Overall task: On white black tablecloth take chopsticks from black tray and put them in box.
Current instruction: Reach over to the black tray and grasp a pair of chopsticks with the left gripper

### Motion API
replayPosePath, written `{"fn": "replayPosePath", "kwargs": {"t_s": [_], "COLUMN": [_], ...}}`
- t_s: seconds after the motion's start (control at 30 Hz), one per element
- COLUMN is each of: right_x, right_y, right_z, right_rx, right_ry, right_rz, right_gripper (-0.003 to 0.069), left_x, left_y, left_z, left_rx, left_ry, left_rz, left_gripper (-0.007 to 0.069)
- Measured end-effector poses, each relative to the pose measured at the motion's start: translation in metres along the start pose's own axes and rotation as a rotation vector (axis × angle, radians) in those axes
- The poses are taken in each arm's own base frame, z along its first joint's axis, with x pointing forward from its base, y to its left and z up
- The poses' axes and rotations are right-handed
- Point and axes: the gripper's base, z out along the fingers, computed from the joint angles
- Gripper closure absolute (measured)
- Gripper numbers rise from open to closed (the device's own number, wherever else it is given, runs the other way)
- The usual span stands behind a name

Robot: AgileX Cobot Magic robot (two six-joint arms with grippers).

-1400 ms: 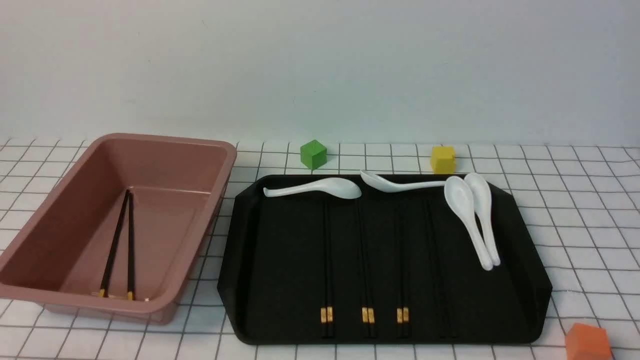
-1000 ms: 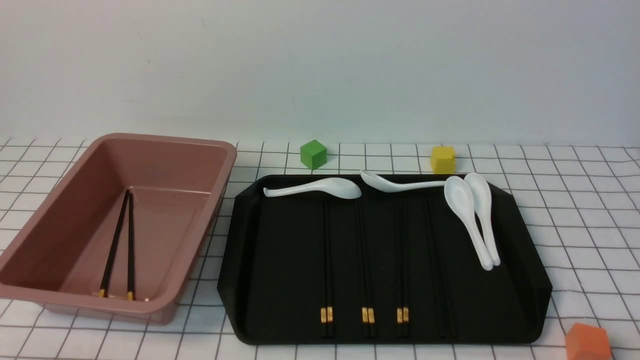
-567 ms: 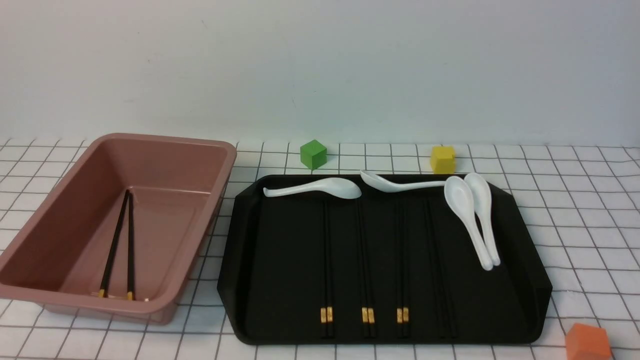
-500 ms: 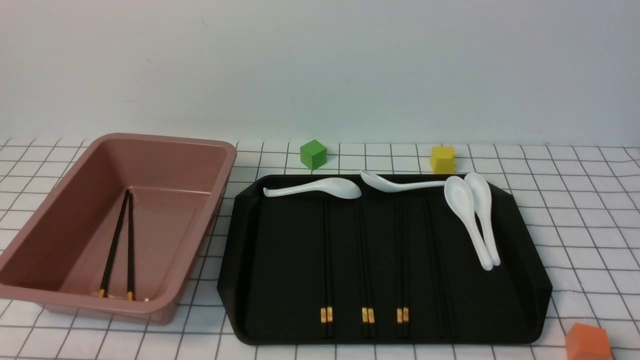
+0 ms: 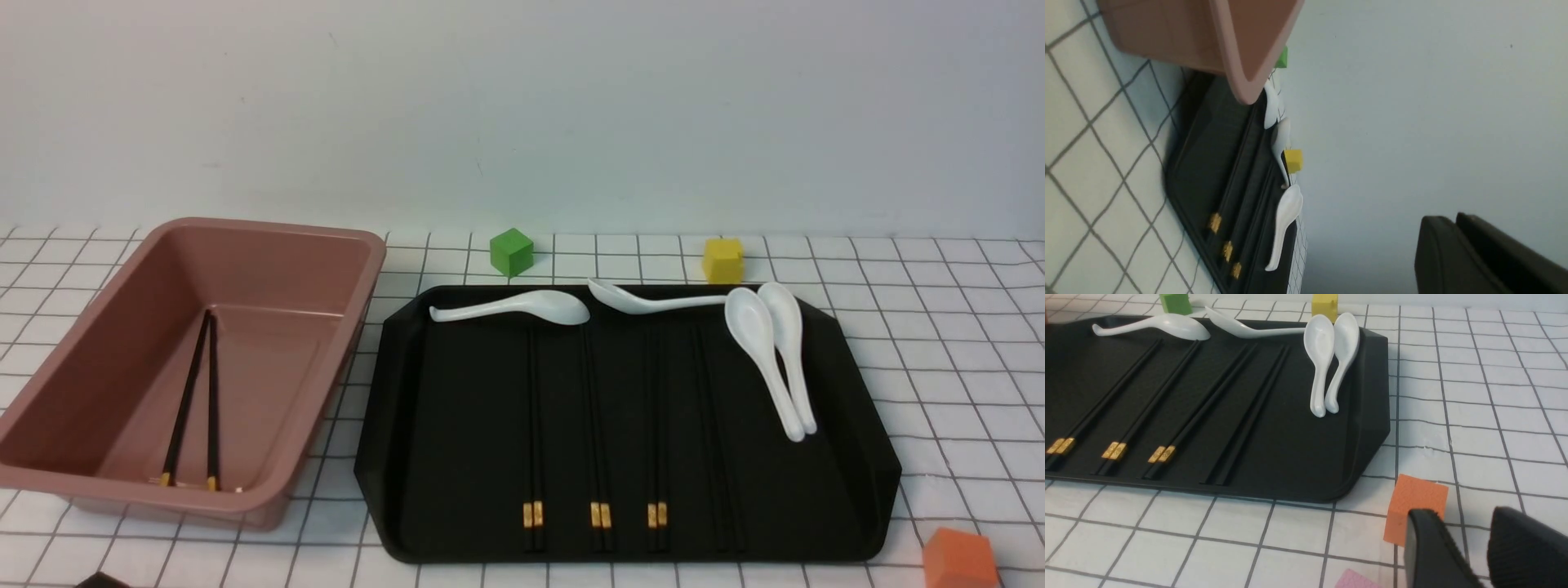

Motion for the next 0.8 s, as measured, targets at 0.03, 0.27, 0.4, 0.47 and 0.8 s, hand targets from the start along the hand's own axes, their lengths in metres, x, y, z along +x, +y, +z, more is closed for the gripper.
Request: {"fn": "replayPosePath", "kwargs": {"t_s": [0.03,0.27,0.4,0.47,0.8], "right_x": [0.000,0.000,0.000,0.000,0.000], "right_y": [0.000,0.000,0.000,0.000,0.000], "right_z": [0.000,0.000,0.000,0.000,0.000], "right_rx": [0.000,0.000,0.000,0.000,0.000], "right_ry": [0.000,0.000,0.000,0.000,0.000], "right_rz": [0.000,-0.001,-0.001,-0.001,-0.001], "right_gripper": [0.0419,0.0419,0.0419,0.0419,0.0419], "left_x": [0.002,0.014,0.011,0.000,0.018], "left_y": [-0.006,-0.084,-0.101,-0.100,-0.110], "left_z": [-0.001,-0.009,0.020,0.042,0.133], "left_rx": [0.009,0.020,-0.387,-0.678,-0.772], "left_ry": [0.026,0.177,0.449,0.603,0.906], "left_rz": [0.033,0.350,0.526,0.585,0.551], "left_gripper": [0.0570,0.0637,0.0637,0.0637,0.0637]}}
